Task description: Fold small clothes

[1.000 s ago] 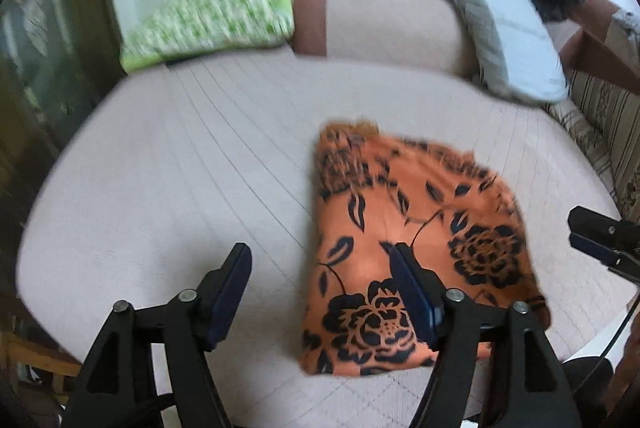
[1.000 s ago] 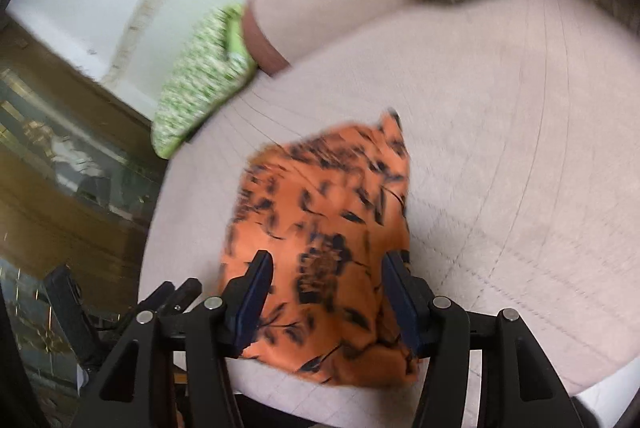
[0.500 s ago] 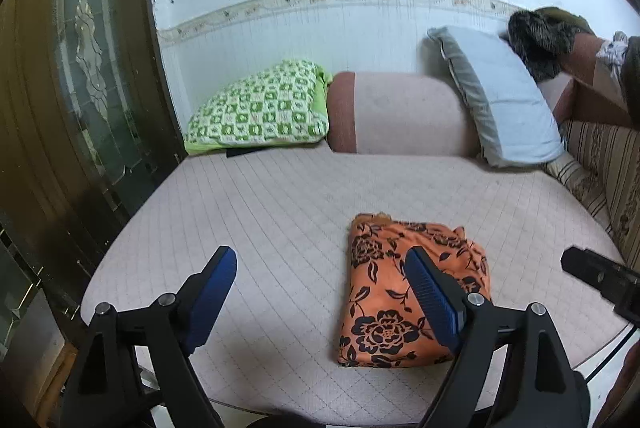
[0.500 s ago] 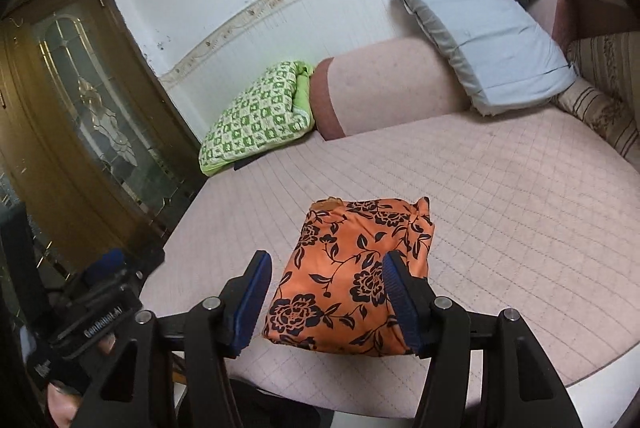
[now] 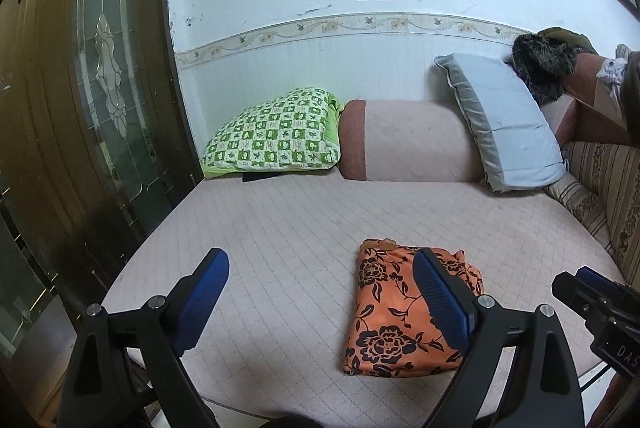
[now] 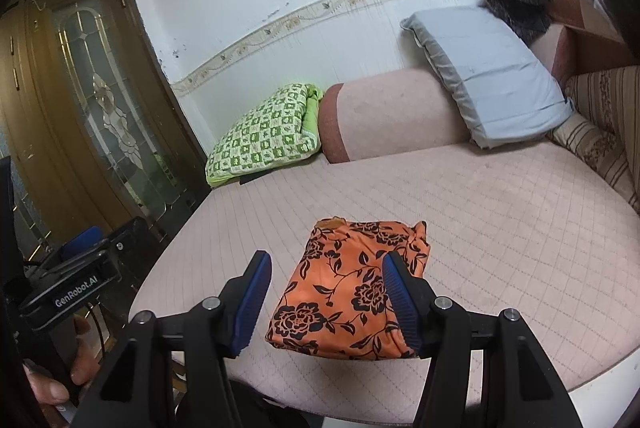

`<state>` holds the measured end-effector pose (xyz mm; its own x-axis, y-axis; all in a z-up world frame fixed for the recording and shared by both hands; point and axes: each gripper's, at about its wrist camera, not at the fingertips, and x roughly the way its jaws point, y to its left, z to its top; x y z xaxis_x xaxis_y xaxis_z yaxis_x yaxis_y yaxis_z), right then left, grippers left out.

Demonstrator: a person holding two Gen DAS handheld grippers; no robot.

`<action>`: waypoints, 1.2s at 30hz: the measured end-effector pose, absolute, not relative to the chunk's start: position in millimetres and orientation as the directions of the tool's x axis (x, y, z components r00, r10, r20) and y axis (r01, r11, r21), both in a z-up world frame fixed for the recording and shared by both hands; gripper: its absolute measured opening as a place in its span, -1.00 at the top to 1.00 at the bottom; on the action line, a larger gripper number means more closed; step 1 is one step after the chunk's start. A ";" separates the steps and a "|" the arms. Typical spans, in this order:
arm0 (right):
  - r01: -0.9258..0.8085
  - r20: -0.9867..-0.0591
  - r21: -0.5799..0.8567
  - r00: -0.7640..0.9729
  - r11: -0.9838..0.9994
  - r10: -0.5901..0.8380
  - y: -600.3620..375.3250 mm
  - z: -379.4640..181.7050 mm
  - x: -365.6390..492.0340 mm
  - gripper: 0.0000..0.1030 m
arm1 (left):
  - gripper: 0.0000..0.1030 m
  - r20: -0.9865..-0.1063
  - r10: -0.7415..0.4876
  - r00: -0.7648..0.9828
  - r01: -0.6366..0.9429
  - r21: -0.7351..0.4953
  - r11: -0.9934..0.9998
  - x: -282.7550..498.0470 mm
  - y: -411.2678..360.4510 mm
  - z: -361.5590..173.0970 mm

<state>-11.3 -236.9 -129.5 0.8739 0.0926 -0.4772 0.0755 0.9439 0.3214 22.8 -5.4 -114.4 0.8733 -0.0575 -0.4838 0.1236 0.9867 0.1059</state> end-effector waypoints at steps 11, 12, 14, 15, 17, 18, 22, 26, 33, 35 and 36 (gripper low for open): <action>0.055 -0.459 0.302 0.884 0.952 0.094 -233.5 -128.1 -12.3 -0.19 | -0.82 -0.463 -0.013 0.886 0.073 0.111 0.991 23.1 4.9 -109.8; 0.053 -0.458 0.299 0.884 0.953 0.095 -232.5 -128.4 -12.2 -0.19 | -0.83 -0.457 -0.002 0.890 0.063 0.118 0.991 22.5 5.6 -109.4; 0.046 -0.458 0.298 0.883 0.953 0.101 -230.4 -129.1 -12.0 -0.19 | -0.84 -0.447 0.009 0.894 0.053 0.126 0.991 21.5 6.1 -108.4; 0.041 -0.459 0.297 0.882 0.954 0.105 -229.2 -129.4 -11.6 -0.19 | -0.84 -0.443 0.012 0.896 0.051 0.130 0.990 20.7 6.4 -108.0; 0.032 -0.458 0.289 0.882 0.957 0.109 -226.9 -129.5 -11.3 -0.19 | -0.84 -0.440 0.009 0.898 0.054 0.132 0.990 20.0 7.5 -106.9; 0.028 -0.459 0.284 0.882 0.959 0.110 -225.5 -129.5 -11.0 -0.19 | -0.84 -0.438 0.009 0.899 0.055 0.132 0.990 19.3 7.8 -106.4; 0.013 -0.455 0.274 0.882 0.962 0.118 -223.8 -129.8 -10.1 -0.19 | -0.84 -0.435 0.014 0.900 0.050 0.135 0.989 17.2 8.2 -104.2; 0.003 -0.451 0.270 0.884 0.963 0.123 -221.7 -129.9 -10.4 -0.19 | -0.84 -0.433 0.015 0.901 0.047 0.133 0.990 15.4 9.1 -101.8; -0.012 -0.441 0.264 0.888 0.965 0.131 -218.6 -128.7 -10.4 -0.19 | -0.86 -0.391 0.067 0.918 0.005 0.180 0.984 10.3 8.3 -99.2; -0.019 -0.437 0.266 0.889 0.964 0.138 -217.5 -128.5 -11.0 -0.19 | -0.86 -0.384 0.076 0.920 -0.001 0.193 0.981 9.2 7.4 -98.6; -0.023 -0.435 0.266 0.889 0.964 0.141 -217.0 -128.3 -11.2 -0.19 | -0.86 -0.381 0.079 0.921 -0.001 0.199 0.980 8.6 7.0 -98.4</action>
